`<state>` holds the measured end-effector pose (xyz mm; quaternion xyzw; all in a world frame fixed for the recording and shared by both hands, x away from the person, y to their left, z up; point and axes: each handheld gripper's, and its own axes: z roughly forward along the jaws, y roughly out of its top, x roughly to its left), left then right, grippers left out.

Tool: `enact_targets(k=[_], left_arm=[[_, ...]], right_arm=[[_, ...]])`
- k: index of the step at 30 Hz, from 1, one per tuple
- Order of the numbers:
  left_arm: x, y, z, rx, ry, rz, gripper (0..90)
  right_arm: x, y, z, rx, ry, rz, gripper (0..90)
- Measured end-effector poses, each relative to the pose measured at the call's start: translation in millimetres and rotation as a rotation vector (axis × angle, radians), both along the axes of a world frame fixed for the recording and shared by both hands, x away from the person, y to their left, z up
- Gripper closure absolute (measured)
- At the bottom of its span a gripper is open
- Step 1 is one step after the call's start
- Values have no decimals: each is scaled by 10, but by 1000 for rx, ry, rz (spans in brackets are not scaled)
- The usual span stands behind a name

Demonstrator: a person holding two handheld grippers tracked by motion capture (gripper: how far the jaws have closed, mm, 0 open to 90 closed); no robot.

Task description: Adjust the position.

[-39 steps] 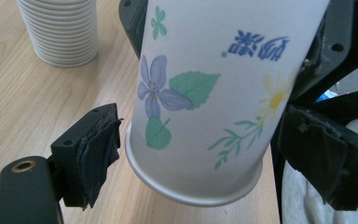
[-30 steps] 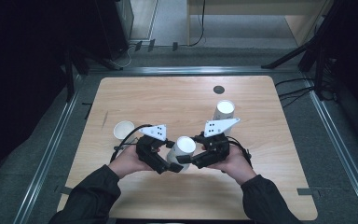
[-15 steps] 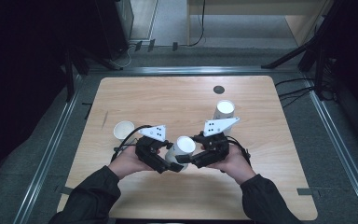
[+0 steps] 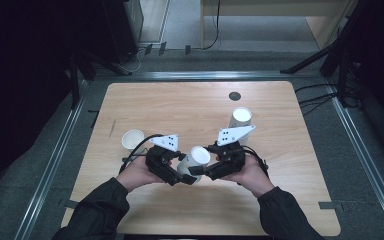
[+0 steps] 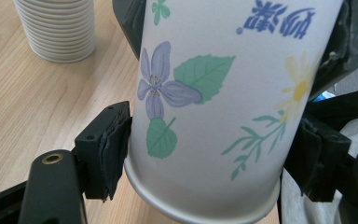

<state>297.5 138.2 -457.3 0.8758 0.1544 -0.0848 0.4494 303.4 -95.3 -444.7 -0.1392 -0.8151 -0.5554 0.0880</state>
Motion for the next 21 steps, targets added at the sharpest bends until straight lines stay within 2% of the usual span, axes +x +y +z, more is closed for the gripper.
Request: enact_targets(k=[7, 12, 17, 21], left_arm=[[17, 32, 9, -15, 4, 9, 235], [37, 89, 29, -20, 2, 26, 235], [86, 176, 83, 12, -13, 46, 235], [120, 239, 143, 20, -25, 61, 235]], right_arm=[[-5, -1, 4, -4, -10, 2, 274], [1, -58, 28, -4, -18, -21, 260], [-26, -192, 55, -14, -30, -69, 257], [-38, -277, 41, -22, -32, -94, 257]])
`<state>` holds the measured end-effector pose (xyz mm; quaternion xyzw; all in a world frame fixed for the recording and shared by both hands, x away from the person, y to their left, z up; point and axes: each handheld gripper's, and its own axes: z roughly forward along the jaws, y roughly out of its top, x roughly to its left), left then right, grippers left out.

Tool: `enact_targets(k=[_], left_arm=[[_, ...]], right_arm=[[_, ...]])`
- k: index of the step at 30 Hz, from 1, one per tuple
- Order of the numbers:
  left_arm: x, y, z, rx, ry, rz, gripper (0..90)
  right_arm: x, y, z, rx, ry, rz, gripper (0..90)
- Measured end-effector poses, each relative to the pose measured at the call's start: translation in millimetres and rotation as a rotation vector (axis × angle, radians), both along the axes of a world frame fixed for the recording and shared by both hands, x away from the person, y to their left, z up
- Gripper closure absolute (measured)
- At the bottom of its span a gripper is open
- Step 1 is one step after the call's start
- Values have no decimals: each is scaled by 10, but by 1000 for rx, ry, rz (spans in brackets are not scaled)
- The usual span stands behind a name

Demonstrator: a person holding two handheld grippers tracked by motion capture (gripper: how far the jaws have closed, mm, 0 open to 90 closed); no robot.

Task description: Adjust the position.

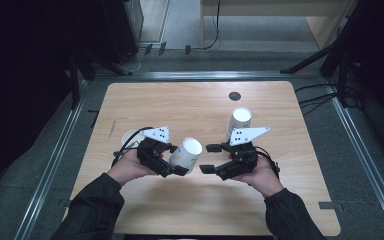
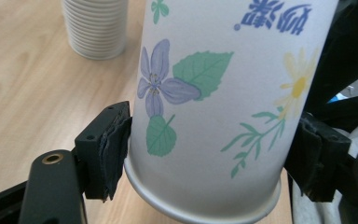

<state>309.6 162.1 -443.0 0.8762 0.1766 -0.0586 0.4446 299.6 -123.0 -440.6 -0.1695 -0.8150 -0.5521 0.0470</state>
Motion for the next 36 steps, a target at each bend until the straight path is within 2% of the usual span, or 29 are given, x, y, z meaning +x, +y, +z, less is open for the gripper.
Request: enact_targets(k=[3, 8, 14, 15, 16, 18, 19, 20, 26, 29, 32, 36], left_arm=[[10, 45, 42, 15, -10, 4, 235], [28, 109, 89, 85, -34, 9, 236], [34, 153, 112, 160, -55, 18, 236], [34, 155, 115, 184, -66, 18, 236], [30, 149, 116, 230, -83, 21, 235], [25, 134, 101, 295, -108, 25, 235], [26, 122, 80, 336, -112, 18, 236], [22, 116, 72, 354, -113, 13, 236], [-13, 42, 56, 415, -104, -64, 236], [3, -8, 102, 470, -105, -115, 235], [36, -84, 169, 508, -93, -137, 235], [57, -204, 239, 578, -105, -163, 235]], right_arm=[[-31, -27, -29, -34, -3, -11, 259], [-102, -12, -83, -93, -26, 0, 263], [-90, 41, -147, -113, -19, 11, 267], [-89, 49, -155, -119, -17, 13, 267], [-90, 61, -167, -126, -18, 15, 267], [-88, 88, -192, -145, -22, 22, 267], [-84, 98, -203, -148, -26, 23, 267], [-81, 118, -222, -161, -23, 28, 267], [-83, 175, -245, -168, -32, 39, 267], [-90, 180, -225, -159, -43, 33, 267], [-96, 180, -196, -137, -49, 25, 267], [-94, 205, -176, -118, -60, 16, 264]])
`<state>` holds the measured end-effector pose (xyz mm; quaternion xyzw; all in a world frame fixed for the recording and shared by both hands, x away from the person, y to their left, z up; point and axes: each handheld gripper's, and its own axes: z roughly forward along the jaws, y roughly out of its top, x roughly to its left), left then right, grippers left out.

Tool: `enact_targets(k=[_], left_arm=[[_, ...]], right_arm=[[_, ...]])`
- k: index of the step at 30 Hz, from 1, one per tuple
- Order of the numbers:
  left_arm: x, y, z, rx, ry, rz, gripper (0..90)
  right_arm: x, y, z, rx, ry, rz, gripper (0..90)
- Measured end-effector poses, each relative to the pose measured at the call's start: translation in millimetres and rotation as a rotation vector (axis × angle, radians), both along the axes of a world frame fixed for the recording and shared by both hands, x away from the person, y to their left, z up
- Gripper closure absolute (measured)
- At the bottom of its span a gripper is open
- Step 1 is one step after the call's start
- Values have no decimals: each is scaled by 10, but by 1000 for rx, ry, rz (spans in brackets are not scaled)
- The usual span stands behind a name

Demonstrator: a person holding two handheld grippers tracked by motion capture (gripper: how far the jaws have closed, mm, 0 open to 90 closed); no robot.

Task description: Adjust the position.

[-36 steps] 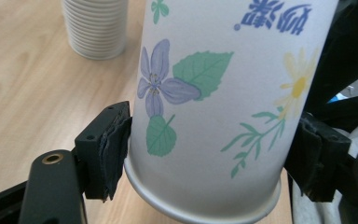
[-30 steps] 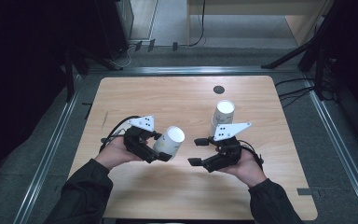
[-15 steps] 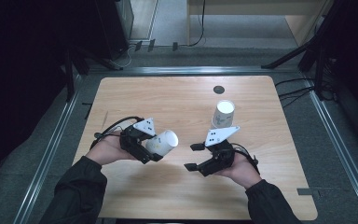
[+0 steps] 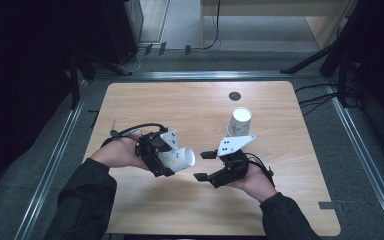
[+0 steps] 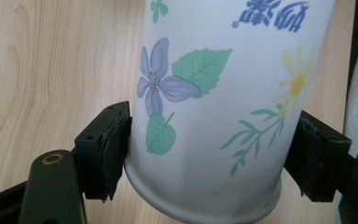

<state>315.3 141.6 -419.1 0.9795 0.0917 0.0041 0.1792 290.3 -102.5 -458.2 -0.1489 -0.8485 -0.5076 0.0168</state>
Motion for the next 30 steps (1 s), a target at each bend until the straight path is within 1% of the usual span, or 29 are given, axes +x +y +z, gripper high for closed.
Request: enact_targets(k=[1, 2, 3, 4, 6, 8, 9, 11, 12, 15, 17, 18, 19, 23, 26, 27, 30], left_arm=[[-6, -17, 15, 13, -8, -9, 235], [-14, -26, 22, 16, -19, -14, 235], [-29, -39, 21, 11, -19, -15, 235], [-50, -59, 24, 11, -31, -28, 235], [-93, -75, 42, 3, -20, -51, 234], [-141, -83, 56, -4, -23, -79, 235], [-152, -88, 57, -2, -16, -81, 235], [-170, -107, 47, 14, -15, -90, 235], [-178, -118, 33, 14, -7, -92, 235], [-195, -158, 0, 46, -13, -111, 235], [-198, -184, -29, 59, -16, -120, 235], [-200, -194, -47, 59, -16, -120, 235], [-197, -202, -61, 62, -8, -119, 235], [-202, -237, -117, 97, -6, -130, 235], [-207, -266, -139, 91, 5, -137, 235], [-212, -274, -145, 87, 9, -131, 235], [-210, -286, -149, 82, 14, -136, 234]], right_arm=[[0, 8, 0, -1, -4, 0, 263], [1, 15, -2, -1, -6, 1, 263], [-1, 18, -3, -5, -2, 2, 263], [-2, 22, -6, -8, -7, 4, 264], [-10, 29, -6, -8, -2, 14, 263], [-12, 35, -6, -5, -7, 23, 264], [-16, 42, -6, -5, -3, 28, 264], [-22, 61, -8, -3, -1, 39, 264], [-24, 75, -12, -2, -3, 44, 263], [-44, 120, -23, -12, -1, 63, 264], [-63, 158, -32, -21, -7, 74, 263], [-64, 169, -36, -21, -11, 76, 264], [-67, 182, -39, -24, -8, 82, 264], [-66, 213, -53, -30, -10, 86, 266], [-66, 237, -66, -37, -10, 93, 271], [-66, 247, -71, -40, -9, 94, 272], [-75, 270, -82, -53, 0, 98, 282]])
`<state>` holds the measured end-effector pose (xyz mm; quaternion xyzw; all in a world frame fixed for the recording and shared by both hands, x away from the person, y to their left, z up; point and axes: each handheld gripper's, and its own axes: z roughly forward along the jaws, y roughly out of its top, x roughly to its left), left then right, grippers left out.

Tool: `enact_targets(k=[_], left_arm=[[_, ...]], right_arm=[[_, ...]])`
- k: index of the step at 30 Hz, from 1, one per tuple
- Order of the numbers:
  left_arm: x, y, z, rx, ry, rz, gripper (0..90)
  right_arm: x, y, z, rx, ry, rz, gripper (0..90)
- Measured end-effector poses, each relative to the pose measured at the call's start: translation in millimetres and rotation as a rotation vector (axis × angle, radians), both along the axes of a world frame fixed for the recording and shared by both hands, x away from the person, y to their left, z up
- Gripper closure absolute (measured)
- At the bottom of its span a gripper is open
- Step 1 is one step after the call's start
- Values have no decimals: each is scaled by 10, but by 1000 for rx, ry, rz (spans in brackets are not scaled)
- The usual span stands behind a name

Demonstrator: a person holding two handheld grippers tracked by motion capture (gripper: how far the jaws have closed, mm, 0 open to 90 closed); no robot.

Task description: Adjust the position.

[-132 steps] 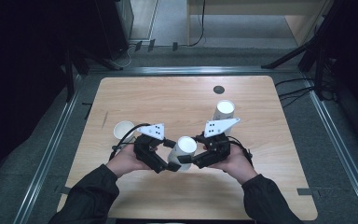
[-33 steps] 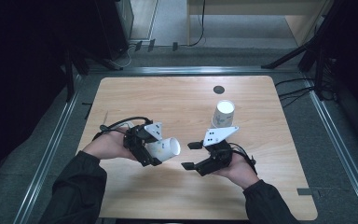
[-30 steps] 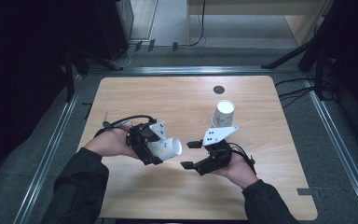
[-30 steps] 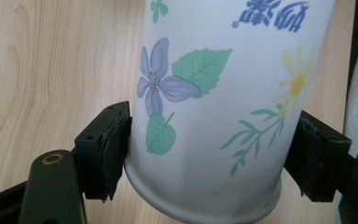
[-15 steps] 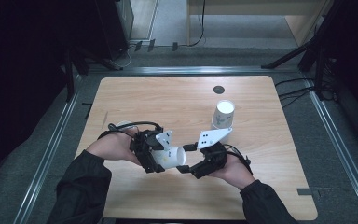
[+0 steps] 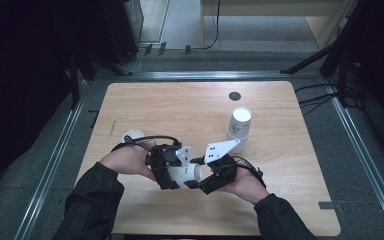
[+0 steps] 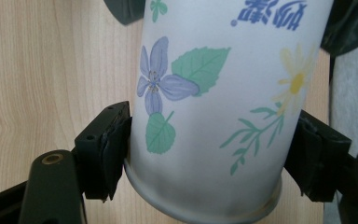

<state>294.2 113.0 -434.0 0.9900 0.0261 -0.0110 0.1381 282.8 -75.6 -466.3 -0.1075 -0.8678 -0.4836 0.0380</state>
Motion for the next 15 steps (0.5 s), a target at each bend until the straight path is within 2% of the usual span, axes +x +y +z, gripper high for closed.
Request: enact_targets(k=[5, 12, 14, 15], left_arm=[[1, 5, 3, -20, 9, -3, 235], [1, 34, 25, -53, 19, -8, 232], [10, 40, 32, -71, 26, -2, 209], [11, 40, 34, -78, 25, 5, 169]], right_arm=[[0, 7, -3, -1, -1, 15, 333], [-19, -2, 38, 9, -25, 24, 346], [-22, -5, 54, 11, -29, 22, 346], [-18, -9, 62, 13, -41, 21, 346]])
